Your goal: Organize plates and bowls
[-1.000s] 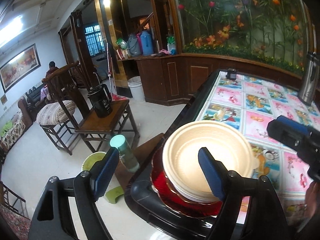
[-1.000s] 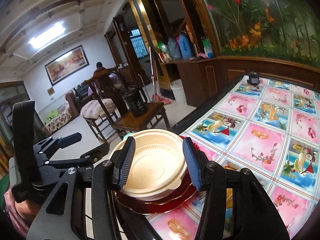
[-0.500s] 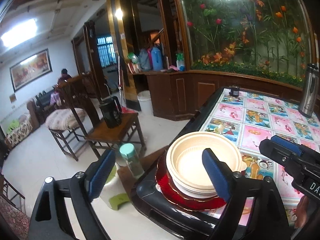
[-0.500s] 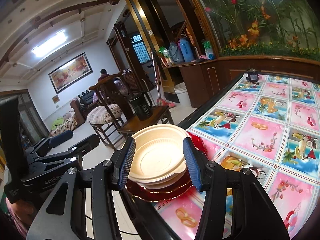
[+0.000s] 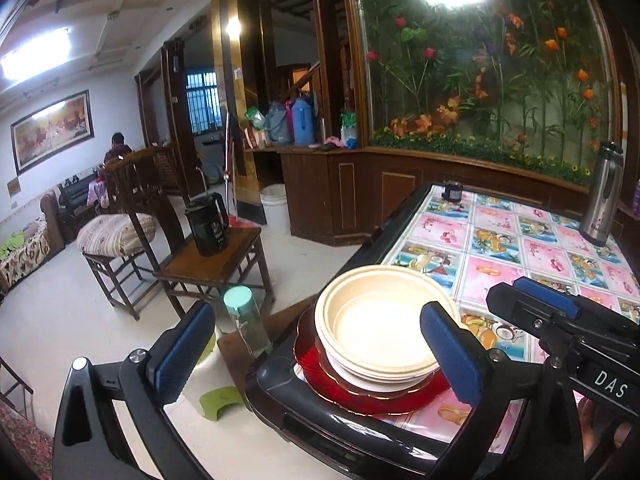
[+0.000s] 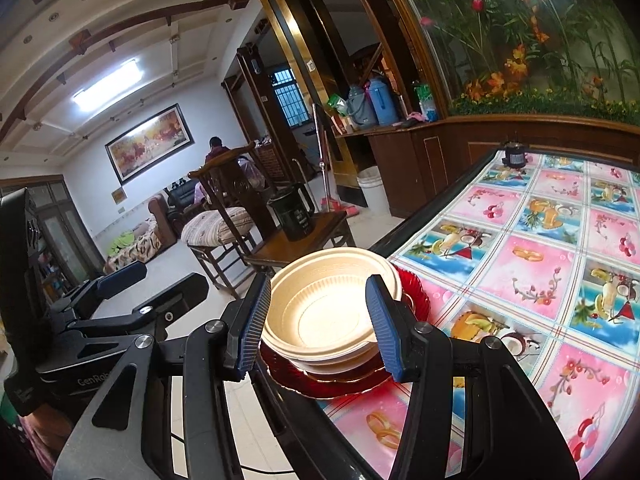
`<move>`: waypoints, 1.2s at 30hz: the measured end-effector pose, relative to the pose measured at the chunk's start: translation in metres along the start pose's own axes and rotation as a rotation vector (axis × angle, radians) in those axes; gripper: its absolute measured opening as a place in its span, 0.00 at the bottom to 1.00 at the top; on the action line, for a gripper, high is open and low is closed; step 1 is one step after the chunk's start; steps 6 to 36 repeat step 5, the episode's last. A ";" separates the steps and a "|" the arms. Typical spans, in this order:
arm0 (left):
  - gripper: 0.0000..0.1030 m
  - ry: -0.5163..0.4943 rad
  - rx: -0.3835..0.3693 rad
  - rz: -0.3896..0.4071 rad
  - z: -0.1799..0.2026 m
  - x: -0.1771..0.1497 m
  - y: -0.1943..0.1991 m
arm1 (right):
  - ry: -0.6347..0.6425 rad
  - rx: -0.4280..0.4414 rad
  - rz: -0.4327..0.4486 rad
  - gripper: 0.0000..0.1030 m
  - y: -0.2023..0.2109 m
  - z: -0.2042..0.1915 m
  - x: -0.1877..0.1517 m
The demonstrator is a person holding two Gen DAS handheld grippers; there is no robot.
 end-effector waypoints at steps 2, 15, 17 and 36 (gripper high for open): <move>1.00 0.005 -0.003 -0.015 -0.001 -0.001 -0.004 | -0.011 0.001 -0.008 0.48 -0.003 0.001 -0.001; 1.00 -0.003 0.014 -0.034 -0.001 -0.005 -0.007 | -0.024 0.000 -0.021 0.48 -0.008 0.003 -0.002; 1.00 -0.003 0.014 -0.034 -0.001 -0.005 -0.007 | -0.024 0.000 -0.021 0.48 -0.008 0.003 -0.002; 1.00 -0.003 0.014 -0.034 -0.001 -0.005 -0.007 | -0.024 0.000 -0.021 0.48 -0.008 0.003 -0.002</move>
Point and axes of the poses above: each gripper's, at about its wrist camera, not at the fingertips, and y roughly against the way its jaws point, z to its right, x to its top, the point moved 7 cm from there along -y, roughly the way its jaws point, and after that the axes turned 4 degrees about -z, right-handed, at the moved point
